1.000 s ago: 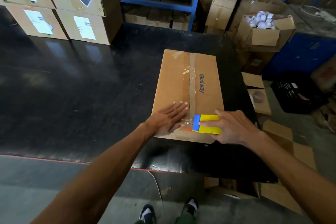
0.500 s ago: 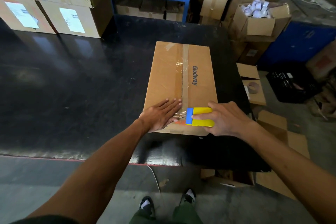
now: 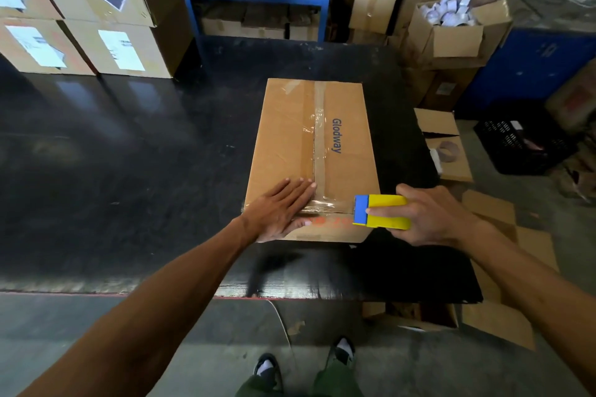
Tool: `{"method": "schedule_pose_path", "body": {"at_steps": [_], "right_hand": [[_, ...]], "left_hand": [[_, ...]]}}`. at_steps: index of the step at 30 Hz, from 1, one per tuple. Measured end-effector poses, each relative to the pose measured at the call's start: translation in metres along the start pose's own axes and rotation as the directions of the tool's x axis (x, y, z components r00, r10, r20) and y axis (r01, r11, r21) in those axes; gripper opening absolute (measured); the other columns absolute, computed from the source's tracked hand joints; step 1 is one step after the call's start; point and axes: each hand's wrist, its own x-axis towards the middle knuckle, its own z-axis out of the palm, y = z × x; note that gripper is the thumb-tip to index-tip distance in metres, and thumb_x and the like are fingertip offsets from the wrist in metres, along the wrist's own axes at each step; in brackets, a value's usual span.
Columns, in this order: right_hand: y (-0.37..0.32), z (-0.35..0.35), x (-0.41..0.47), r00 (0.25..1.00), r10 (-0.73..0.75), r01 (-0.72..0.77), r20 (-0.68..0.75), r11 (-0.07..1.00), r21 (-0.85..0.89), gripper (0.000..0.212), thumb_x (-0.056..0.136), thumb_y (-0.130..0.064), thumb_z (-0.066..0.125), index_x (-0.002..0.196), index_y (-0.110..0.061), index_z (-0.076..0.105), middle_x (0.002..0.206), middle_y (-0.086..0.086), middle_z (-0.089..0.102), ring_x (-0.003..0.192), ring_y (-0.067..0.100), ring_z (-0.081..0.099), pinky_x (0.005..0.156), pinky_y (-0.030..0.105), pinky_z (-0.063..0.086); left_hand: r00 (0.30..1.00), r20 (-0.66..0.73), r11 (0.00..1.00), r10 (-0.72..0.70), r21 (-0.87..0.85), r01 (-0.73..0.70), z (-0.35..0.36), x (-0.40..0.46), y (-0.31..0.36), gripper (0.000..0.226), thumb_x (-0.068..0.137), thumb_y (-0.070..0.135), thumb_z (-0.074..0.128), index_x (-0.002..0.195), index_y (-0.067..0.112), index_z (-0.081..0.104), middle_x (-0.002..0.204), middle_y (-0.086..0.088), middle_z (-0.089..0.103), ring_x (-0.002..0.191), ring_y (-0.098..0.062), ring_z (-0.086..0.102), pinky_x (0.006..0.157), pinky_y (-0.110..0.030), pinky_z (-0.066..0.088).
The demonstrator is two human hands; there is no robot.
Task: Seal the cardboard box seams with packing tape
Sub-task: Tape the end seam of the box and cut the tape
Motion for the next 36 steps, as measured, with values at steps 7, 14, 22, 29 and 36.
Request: {"method": "schedule_pose_path", "body": {"at_steps": [7,14,22,29,36], "right_hand": [[0.004,0.001,0.002,0.999,-0.025,0.025,-0.022,1.000,-0.013,0.057,0.088,-0.059,0.055,0.142,-0.054,0.037,0.106,0.000,0.047,0.072,0.011,0.039,0.058,0.027,0.027],[0.006,0.008,0.000,1.000,-0.023,0.023,-0.008,0.999,-0.038,0.059,0.092,-0.060,0.047,0.147,-0.054,0.025,0.118,0.002,0.044,0.079,0.009,0.040,0.063,0.027,0.035],[0.011,0.020,-0.009,0.986,-0.097,0.099,-0.134,0.995,0.011,0.061,0.081,-0.056,0.061,0.139,-0.046,0.046,0.095,0.006,0.053,0.063,0.009,0.037,0.046,0.025,0.036],[0.065,0.037,-0.058,0.978,-0.080,0.093,-0.195,0.994,0.057,0.065,0.082,-0.061,0.049,0.144,-0.043,0.037,0.094,0.007,0.052,0.063,0.006,0.039,0.040,0.023,0.042],[0.051,0.070,-0.033,0.960,-0.054,0.075,-0.275,0.995,0.064,0.070,0.067,-0.046,0.083,0.129,-0.040,0.052,0.089,0.011,0.055,0.056,0.021,0.056,0.039,0.025,0.039]], "left_hand": [[0.985,-0.038,0.986,0.168,-0.004,-0.168,0.001,0.055,0.034,0.066,0.108,0.047,0.015,0.157,0.003,0.025,0.164,-0.014,0.025,0.153,-0.028,0.021,0.123,-0.046,0.024],[0.991,-0.032,0.991,0.129,-0.025,-0.130,0.013,0.056,0.034,0.063,0.108,0.044,0.026,0.154,0.003,0.033,0.161,-0.014,0.033,0.150,-0.027,0.030,0.120,-0.044,0.032],[0.991,0.003,0.991,0.133,-0.035,-0.133,0.013,0.056,0.030,0.064,0.108,0.046,0.023,0.157,0.004,0.025,0.163,-0.014,0.027,0.151,-0.027,0.025,0.121,-0.045,0.029],[0.990,0.027,0.991,0.136,0.010,-0.136,0.015,0.056,0.028,0.064,0.109,0.045,0.023,0.159,0.005,0.015,0.166,-0.012,0.018,0.154,-0.025,0.015,0.124,-0.043,0.022],[0.994,0.026,0.992,0.104,0.070,-0.106,0.008,0.061,0.041,0.066,0.107,0.048,0.025,0.157,0.005,0.027,0.161,-0.017,0.032,0.150,-0.032,0.029,0.122,-0.047,0.025]]}}
